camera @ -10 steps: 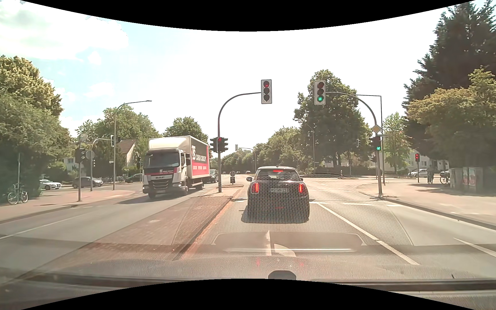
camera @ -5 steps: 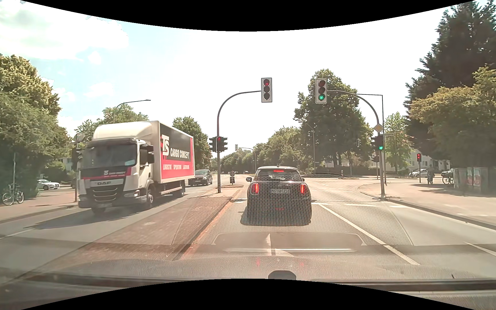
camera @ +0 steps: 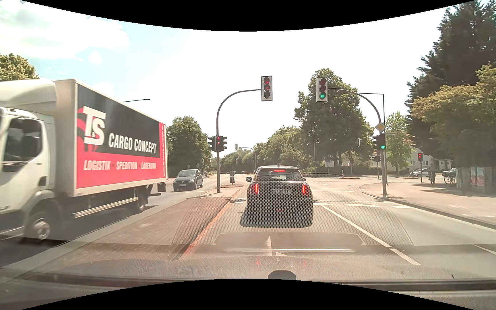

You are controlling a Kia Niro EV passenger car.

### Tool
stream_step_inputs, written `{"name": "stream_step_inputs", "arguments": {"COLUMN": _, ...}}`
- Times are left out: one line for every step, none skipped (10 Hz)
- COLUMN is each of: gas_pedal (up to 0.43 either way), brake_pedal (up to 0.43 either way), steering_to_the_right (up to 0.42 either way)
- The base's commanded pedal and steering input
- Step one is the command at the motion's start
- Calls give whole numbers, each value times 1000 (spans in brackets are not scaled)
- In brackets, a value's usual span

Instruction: Follow the waypoints while adhering to traffic rules and regulations

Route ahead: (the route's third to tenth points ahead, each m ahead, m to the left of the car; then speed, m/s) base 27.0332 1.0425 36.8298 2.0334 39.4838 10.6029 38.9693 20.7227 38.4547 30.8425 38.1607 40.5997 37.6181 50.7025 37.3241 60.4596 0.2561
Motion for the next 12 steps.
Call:
{"name": "stream_step_inputs", "arguments": {"gas_pedal": 0, "brake_pedal": 165, "steering_to_the_right": -3}}
{"name": "stream_step_inputs", "arguments": {"gas_pedal": 0, "brake_pedal": 165, "steering_to_the_right": -3}}
{"name": "stream_step_inputs", "arguments": {"gas_pedal": 0, "brake_pedal": 171, "steering_to_the_right": -3}}
{"name": "stream_step_inputs", "arguments": {"gas_pedal": 0, "brake_pedal": 128, "steering_to_the_right": -3}}
{"name": "stream_step_inputs", "arguments": {"gas_pedal": 0, "brake_pedal": 37, "steering_to_the_right": -3}}
{"name": "stream_step_inputs", "arguments": {"gas_pedal": 0, "brake_pedal": 18, "steering_to_the_right": -3}}
{"name": "stream_step_inputs", "arguments": {"gas_pedal": 0, "brake_pedal": 18, "steering_to_the_right": -3}}
{"name": "stream_step_inputs", "arguments": {"gas_pedal": 0, "brake_pedal": 18, "steering_to_the_right": -3}}
{"name": "stream_step_inputs", "arguments": {"gas_pedal": 0, "brake_pedal": 18, "steering_to_the_right": -3}}
{"name": "stream_step_inputs", "arguments": {"gas_pedal": 0, "brake_pedal": 18, "steering_to_the_right": -3}}
{"name": "stream_step_inputs", "arguments": {"gas_pedal": 0, "brake_pedal": 18, "steering_to_the_right": -3}}
{"name": "stream_step_inputs", "arguments": {"gas_pedal": 0, "brake_pedal": 18, "steering_to_the_right": -3}}
